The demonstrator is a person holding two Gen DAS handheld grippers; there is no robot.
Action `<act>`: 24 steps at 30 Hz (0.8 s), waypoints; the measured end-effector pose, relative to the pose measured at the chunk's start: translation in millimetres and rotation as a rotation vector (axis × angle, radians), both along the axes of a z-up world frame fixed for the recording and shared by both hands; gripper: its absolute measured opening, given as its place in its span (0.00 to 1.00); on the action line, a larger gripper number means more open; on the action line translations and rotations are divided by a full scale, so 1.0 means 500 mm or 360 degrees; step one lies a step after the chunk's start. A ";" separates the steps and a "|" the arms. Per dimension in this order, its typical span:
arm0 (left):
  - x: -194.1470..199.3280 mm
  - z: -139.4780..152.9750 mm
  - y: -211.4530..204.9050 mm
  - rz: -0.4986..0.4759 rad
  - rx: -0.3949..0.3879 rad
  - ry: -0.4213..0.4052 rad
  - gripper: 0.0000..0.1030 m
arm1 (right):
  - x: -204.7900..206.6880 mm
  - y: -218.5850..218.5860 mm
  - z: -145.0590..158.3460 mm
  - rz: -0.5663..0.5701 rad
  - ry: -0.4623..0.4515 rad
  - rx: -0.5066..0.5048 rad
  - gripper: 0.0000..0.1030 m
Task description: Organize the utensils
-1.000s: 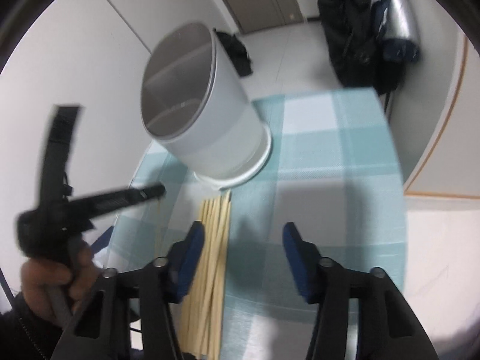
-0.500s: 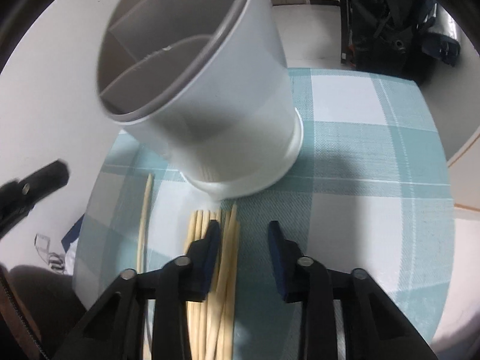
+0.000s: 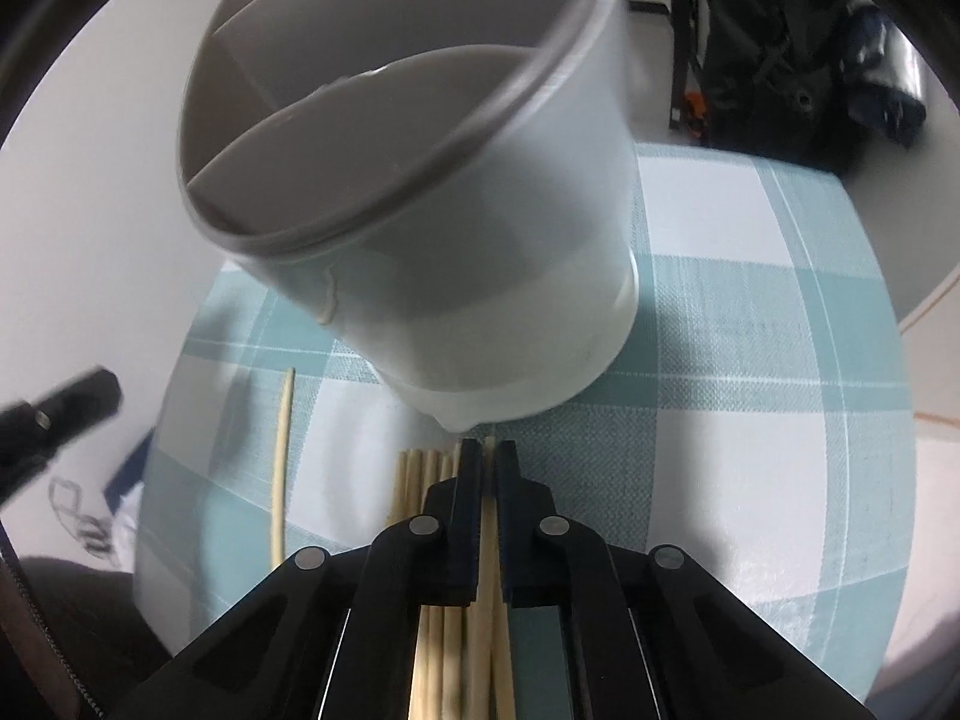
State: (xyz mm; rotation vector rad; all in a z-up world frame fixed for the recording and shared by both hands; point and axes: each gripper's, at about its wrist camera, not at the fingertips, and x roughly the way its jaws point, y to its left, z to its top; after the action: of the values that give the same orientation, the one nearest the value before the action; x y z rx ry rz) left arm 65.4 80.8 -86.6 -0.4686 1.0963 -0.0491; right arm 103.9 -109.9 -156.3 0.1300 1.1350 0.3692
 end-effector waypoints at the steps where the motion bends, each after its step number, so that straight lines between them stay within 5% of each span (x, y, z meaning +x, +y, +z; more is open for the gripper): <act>1: 0.000 -0.002 -0.002 0.0000 0.0017 0.0010 0.01 | -0.003 -0.008 0.002 -0.0010 -0.0004 0.0024 0.03; 11: 0.007 -0.045 -0.018 -0.0104 0.0097 0.0199 0.06 | -0.010 -0.112 0.058 -0.0169 -0.0093 0.0346 0.03; 13: 0.007 -0.054 -0.018 -0.0109 0.0073 0.0231 0.13 | -0.014 -0.139 0.077 -0.0183 -0.0117 0.0447 0.04; 16: 0.005 -0.063 -0.020 -0.0100 0.0093 0.0251 0.35 | -0.026 -0.169 0.101 -0.0180 -0.0196 0.0481 0.04; 18: 0.003 -0.061 -0.028 -0.0107 0.0144 0.0229 0.43 | -0.038 -0.187 0.107 -0.0192 -0.0232 0.0514 0.03; 24: 0.022 -0.071 -0.065 -0.0103 0.0411 0.0222 0.43 | -0.031 -0.212 0.115 -0.0291 -0.0223 0.0674 0.04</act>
State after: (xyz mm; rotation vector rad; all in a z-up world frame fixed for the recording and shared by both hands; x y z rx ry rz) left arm 76.4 48.5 -122.0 -0.2069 1.2351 0.0686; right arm 88.3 -216.1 -98.9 0.5677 0.8858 0.4442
